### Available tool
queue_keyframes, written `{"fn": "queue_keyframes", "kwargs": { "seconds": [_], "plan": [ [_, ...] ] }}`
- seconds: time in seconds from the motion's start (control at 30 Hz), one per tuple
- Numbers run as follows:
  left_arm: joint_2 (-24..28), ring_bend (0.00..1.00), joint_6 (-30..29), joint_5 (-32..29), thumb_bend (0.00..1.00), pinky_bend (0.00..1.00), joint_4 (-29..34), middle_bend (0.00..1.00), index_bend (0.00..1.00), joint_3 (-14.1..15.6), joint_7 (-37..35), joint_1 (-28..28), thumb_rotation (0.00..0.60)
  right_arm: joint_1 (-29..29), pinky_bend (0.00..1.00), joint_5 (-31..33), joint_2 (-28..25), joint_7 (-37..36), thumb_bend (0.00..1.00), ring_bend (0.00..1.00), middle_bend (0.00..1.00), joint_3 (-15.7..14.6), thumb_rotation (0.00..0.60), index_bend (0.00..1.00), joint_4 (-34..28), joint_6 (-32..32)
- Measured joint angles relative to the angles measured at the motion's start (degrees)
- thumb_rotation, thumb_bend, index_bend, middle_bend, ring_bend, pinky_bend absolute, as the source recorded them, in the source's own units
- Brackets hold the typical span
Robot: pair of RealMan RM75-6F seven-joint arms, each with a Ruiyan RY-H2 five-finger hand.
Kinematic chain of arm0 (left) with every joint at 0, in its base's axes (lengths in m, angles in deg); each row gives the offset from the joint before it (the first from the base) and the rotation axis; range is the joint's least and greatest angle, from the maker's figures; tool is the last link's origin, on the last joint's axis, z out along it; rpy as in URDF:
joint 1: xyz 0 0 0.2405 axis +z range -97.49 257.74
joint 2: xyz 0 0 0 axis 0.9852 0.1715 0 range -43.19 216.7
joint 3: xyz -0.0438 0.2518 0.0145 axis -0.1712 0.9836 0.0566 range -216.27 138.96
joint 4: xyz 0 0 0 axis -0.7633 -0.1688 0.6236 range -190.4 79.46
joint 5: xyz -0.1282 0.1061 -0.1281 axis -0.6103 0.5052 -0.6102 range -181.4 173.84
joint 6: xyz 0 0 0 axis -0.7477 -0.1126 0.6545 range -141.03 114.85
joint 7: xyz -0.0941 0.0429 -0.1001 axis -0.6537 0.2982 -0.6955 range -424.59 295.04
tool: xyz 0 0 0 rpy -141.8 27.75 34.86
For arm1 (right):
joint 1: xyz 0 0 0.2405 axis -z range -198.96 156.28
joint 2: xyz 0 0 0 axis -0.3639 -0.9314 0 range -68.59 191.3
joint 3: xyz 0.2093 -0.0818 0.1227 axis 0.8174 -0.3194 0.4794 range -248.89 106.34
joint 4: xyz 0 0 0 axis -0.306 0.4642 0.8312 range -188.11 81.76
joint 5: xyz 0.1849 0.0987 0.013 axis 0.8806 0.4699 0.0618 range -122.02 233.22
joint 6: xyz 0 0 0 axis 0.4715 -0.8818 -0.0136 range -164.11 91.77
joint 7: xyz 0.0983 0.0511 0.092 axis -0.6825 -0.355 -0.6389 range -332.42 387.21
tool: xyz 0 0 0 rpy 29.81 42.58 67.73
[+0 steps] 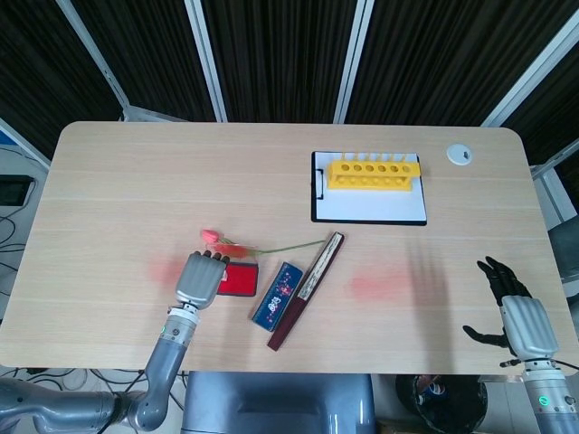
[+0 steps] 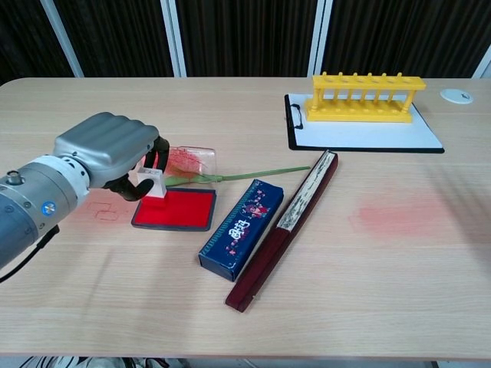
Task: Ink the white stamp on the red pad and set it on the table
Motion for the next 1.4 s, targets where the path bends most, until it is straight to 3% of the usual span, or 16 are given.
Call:
{"fn": "queue_keyframes", "kwargs": {
  "seconds": [0.67,1.4],
  "plan": [
    [-0.4,0.45,0.6,-0.4,0.45,0.58,-0.2,0.59,0.60,-0.4,0.7,-0.1,0.600,0.0,0.19,0.0,-0.1,-0.3,0.15,0.00,0.00,0.0,0.600,0.00,0.0,0.2],
    [-2.9,0.45,2.4,-0.6,0.45,0.58,-5.5,0.59,0.60,0.5,-0.1,0.0,0.600,0.0,0.19,0.1,-0.1,-0.2,0.15,0.00,0.00,0.0,0.600,0.00,0.1,0.1]
  ]
}}
